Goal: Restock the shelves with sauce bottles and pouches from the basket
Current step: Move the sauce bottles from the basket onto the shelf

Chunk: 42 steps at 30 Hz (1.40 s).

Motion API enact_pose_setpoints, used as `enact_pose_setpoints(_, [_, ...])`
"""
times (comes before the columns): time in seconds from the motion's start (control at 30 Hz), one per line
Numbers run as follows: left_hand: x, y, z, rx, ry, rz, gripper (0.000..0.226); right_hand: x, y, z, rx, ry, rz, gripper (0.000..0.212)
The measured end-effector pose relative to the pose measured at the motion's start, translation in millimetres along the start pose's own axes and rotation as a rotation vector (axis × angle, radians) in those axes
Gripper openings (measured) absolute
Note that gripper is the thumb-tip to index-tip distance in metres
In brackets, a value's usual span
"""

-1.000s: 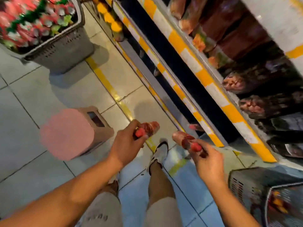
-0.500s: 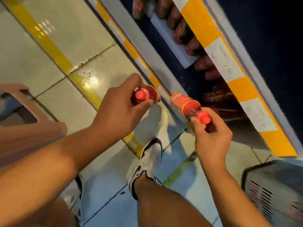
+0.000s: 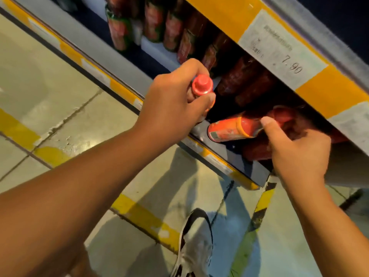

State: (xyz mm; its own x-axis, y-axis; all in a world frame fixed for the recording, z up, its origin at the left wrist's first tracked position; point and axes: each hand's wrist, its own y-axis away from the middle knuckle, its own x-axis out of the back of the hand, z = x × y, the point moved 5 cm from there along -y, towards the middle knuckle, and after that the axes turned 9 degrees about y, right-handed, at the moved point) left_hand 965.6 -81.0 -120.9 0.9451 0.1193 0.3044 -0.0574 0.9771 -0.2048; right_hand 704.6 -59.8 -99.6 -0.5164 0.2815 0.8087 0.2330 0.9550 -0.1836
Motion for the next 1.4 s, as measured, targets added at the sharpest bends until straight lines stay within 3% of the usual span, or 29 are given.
enact_pose_setpoints(0.13, [-8,-5,-1,0.016,-0.02,0.012,0.022,-16,-3,-5,-0.019,-0.038,-0.111,0.017])
enact_pose_setpoints(0.3, [-35,-20,0,-0.08,-0.132,0.03,0.032,-41,-9,3,-0.027,0.101,-0.153,0.036])
enact_pose_setpoints(0.4, [-56,-35,-4,0.009,-0.172,-0.04,0.037,-47,-11,12,-0.107,0.058,-0.156,0.053])
enact_pose_setpoints(0.47, [-65,-42,-8,0.106,-0.182,-0.099,0.031,-56,-6,16,-0.193,-0.032,-0.216,0.048])
enact_pose_setpoints(0.57, [-65,-49,-15,0.195,-0.207,-0.134,0.04,-68,4,21,-0.205,-0.021,-0.25,0.028])
enact_pose_setpoints(0.67, [-68,-46,-23,0.209,-0.178,-0.165,0.041,-76,9,27,-0.184,0.003,-0.281,0.034])
enact_pose_setpoints(0.8, [-72,-24,-48,0.222,-0.14,-0.197,0.044,-91,16,38,-0.47,-0.195,-0.405,0.064])
enact_pose_setpoints(0.9, [-68,-10,-72,0.265,-0.111,-0.184,0.051,-109,27,30,-0.633,-0.391,-0.515,0.054])
enact_pose_setpoints(1.03, [-66,-9,-90,0.283,-0.161,-0.124,0.032,-118,27,28,-0.636,-0.415,-0.49,0.036])
enact_pose_setpoints(1.17, [-76,-13,-96,0.321,-0.093,-0.074,0.033,-120,23,40,-0.709,-0.549,-0.433,0.03])
enact_pose_setpoints(1.23, [-84,-16,-97,0.345,-0.069,-0.065,0.032,-120,20,43,-0.741,-0.629,-0.395,0.032])
enact_pose_setpoints(1.33, [-93,-18,-94,0.4,-0.015,-0.105,0.028,-116,20,45,-0.789,-0.704,-0.329,0.054])
enact_pose_setpoints(1.4, [-99,-15,-93,0.441,0.05,-0.173,0.026,-115,18,44,-0.769,-0.735,-0.343,0.053])
